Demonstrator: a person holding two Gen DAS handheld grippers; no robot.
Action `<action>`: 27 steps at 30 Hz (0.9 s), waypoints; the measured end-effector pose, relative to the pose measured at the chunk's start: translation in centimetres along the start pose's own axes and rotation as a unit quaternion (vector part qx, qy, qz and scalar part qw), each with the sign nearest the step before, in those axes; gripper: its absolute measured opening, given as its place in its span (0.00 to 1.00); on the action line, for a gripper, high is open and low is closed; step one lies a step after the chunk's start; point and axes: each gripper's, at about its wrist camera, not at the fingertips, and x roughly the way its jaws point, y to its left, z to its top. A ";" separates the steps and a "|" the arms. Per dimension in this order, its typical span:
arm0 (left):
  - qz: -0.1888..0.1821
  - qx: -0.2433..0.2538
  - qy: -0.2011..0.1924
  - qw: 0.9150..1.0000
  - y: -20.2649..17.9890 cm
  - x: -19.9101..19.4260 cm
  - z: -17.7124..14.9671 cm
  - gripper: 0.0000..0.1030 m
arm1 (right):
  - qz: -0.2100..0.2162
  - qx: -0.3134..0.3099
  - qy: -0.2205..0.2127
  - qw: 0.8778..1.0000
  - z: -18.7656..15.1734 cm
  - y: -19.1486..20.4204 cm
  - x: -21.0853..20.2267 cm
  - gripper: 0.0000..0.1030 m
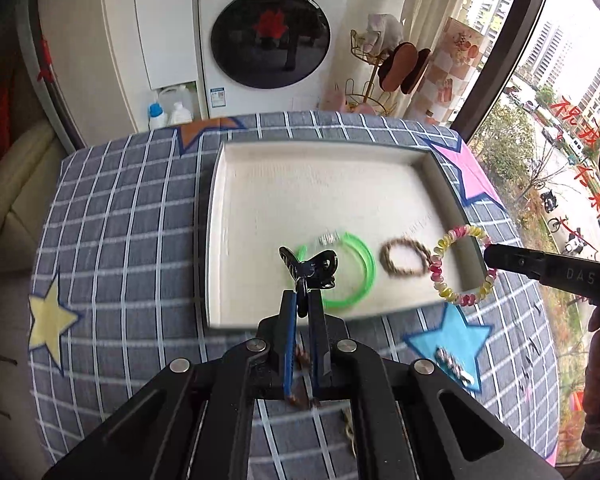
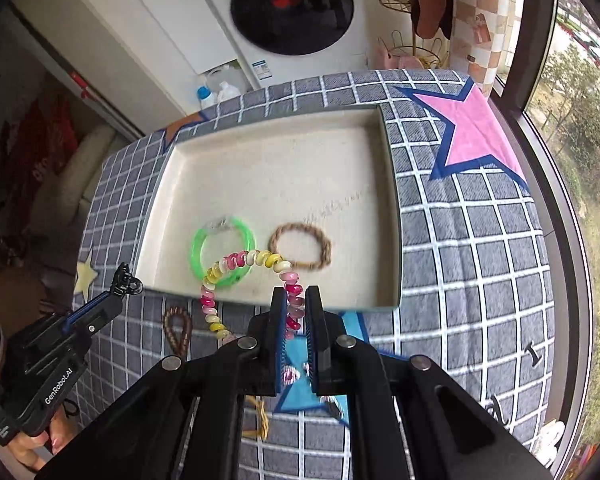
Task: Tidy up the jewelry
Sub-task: 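Lower the beaded bracelet into the tray with the right tool while the left tool drops the clip there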
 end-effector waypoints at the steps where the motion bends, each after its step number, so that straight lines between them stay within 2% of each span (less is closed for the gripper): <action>1: 0.003 0.002 -0.001 1.000 0.0 0.5 0.6 0.17 | -0.001 0.008 -0.001 1.000 0.6 -0.4 0.4 0.09; 5: 0.015 0.004 0.003 1.000 0.0 2.8 2.3 0.17 | 0.001 0.033 0.000 0.999 2.5 -1.5 2.2 0.09; 14: 0.047 0.018 0.022 0.998 -0.5 7.9 4.2 0.17 | -0.008 0.041 0.009 0.999 5.3 -2.0 6.4 0.09; 22: 0.074 0.035 0.038 0.996 -0.9 9.7 3.8 0.17 | -0.016 0.045 0.026 0.999 5.2 -2.8 8.7 0.09; 27: 0.077 0.033 0.044 0.996 -0.9 10.1 3.7 0.17 | -0.023 0.049 0.038 0.998 5.0 -3.1 9.6 0.10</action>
